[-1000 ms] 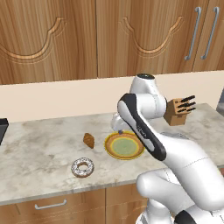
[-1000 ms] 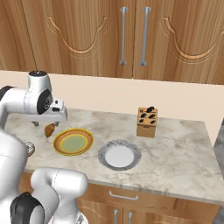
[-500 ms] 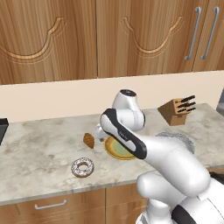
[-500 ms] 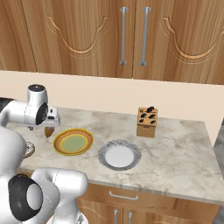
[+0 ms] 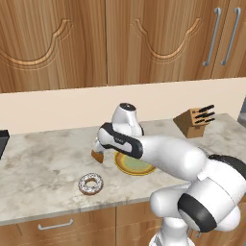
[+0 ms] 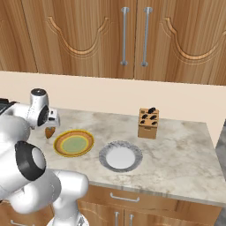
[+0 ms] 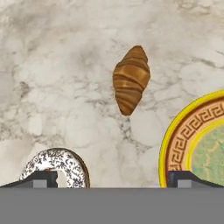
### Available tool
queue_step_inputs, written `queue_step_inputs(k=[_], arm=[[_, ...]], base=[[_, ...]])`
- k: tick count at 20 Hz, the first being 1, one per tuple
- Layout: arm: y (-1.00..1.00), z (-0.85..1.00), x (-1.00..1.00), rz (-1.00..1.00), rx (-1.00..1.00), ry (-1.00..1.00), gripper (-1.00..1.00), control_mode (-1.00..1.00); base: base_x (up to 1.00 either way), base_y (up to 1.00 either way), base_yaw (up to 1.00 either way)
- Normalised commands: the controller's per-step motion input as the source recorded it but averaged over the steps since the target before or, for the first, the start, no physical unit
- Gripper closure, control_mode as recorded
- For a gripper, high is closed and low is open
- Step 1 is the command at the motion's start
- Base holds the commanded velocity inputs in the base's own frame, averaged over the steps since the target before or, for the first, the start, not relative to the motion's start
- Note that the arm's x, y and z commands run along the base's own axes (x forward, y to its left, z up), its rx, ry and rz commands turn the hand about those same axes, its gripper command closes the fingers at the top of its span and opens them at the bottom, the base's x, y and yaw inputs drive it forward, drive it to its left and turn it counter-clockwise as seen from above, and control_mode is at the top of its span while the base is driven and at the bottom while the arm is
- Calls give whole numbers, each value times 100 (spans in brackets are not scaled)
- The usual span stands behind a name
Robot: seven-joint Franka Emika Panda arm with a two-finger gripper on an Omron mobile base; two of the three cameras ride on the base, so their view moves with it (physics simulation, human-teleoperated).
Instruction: Place the pastries on the plates.
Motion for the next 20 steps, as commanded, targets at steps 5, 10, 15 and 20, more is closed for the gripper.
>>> queue_step_inputs(k=[5, 10, 15, 20], arm=[[6, -37, 40, 0, 0, 0, -100, -100], [24, -17, 43, -1, 0, 0, -100, -100], [22, -18, 30, -1, 0, 2, -100, -100], [8, -27, 35, 0, 0, 0, -100, -100]], base=[[0, 0, 0], [0, 0, 0], [0, 0, 0], [0, 0, 0]])
